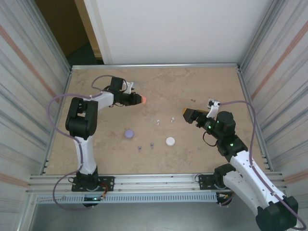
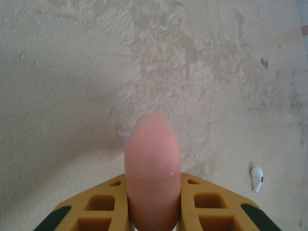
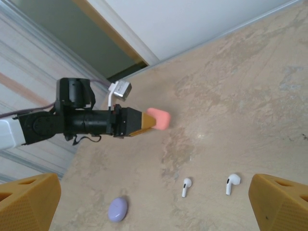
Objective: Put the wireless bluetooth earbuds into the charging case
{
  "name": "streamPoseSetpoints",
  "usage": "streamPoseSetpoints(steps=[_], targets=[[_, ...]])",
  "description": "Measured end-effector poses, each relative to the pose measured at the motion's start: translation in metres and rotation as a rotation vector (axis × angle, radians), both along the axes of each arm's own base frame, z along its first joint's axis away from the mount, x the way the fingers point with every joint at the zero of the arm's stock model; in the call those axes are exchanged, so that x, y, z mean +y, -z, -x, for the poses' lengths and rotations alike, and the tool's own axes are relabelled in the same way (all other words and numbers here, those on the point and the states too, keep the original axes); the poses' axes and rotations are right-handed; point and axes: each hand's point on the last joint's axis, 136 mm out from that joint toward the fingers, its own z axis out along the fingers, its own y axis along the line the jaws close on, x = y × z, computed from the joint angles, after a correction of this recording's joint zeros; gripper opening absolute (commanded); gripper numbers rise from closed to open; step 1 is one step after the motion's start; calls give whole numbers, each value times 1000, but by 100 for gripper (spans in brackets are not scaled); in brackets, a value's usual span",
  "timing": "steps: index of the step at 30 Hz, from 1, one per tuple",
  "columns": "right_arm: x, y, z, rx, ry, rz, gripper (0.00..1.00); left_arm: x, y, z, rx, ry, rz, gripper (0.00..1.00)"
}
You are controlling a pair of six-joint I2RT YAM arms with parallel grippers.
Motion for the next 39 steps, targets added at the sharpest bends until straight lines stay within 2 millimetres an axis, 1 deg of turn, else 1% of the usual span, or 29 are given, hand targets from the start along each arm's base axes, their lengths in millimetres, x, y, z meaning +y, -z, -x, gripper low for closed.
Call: streamPoseSetpoints(steps=[5,10,19,21,28,34,36,39], targets=[[-1,1,0,4,5,4,99,1,9,2,23,0,-5,11],[-1,2,0,3,5,7,99,-2,15,1,37,7,3,12],[-3,9,0,29,11,42,99,-1,15,-3,37,8,17,27],[-5,9,0,33,17,46,99,-1,16,-3,37,5,14,30],[-6,5,0,28,19,70,99,11,23,-4,48,-26,-9,40],[-5,-1,-1,25,14,79,99,17,21,-3,39,-37,1,47],[-4,1,-2,33,8,84,99,21,20,-1,40,-46,5,50],[1,7,-4,53,-15,98,99,30,15,3,30,-63,17,51]])
